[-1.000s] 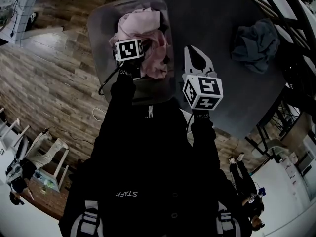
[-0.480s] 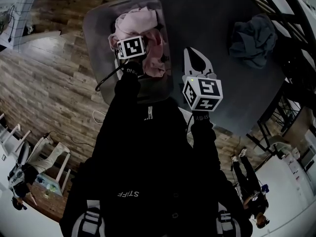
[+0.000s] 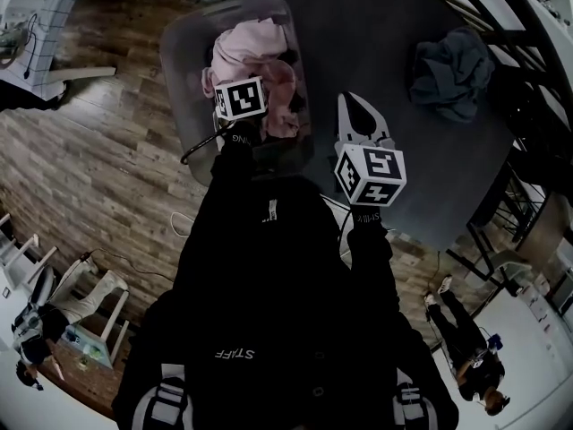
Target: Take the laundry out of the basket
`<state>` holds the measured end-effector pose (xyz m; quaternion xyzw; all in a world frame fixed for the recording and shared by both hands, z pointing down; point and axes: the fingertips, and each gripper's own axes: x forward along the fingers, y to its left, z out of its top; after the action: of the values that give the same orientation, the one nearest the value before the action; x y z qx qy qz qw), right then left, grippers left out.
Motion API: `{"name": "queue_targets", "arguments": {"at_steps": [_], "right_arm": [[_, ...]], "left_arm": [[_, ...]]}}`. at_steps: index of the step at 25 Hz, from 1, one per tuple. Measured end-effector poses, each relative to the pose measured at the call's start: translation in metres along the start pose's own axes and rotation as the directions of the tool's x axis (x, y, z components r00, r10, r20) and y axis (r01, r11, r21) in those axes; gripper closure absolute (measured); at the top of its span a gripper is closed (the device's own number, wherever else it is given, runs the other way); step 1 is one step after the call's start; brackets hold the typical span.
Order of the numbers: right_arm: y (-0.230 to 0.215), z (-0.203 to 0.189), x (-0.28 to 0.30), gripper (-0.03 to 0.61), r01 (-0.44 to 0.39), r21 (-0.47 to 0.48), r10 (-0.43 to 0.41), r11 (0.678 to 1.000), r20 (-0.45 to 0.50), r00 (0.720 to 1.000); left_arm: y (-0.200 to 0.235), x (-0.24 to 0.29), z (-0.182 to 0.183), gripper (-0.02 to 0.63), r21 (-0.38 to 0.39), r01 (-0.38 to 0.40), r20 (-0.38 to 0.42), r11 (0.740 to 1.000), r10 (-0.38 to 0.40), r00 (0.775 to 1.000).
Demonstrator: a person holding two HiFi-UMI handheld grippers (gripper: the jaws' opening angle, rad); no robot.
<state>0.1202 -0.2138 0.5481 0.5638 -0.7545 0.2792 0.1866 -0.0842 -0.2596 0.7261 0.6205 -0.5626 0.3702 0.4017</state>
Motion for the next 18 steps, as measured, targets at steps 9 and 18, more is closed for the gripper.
{"name": "queue_targets", "arguments": {"at_steps": [9,18], "right_arm": [[0.007,0.007,-0.031,0.565,0.0,-0.007,0.001,1.0,0.066,0.998],[0.021,0.022,-0.068,0.565,-0.01,-0.037,0.015,0.999,0.149,0.989]], "left_arm": [[-0.011,-0.073,0.028,0.445,0.028,0.018,0.173,0.999,-0.022,0.985],[-0.016,-0.169,0.058,0.445,0.081,-0.011,0.408,0.997,-0.023,0.913]]}}
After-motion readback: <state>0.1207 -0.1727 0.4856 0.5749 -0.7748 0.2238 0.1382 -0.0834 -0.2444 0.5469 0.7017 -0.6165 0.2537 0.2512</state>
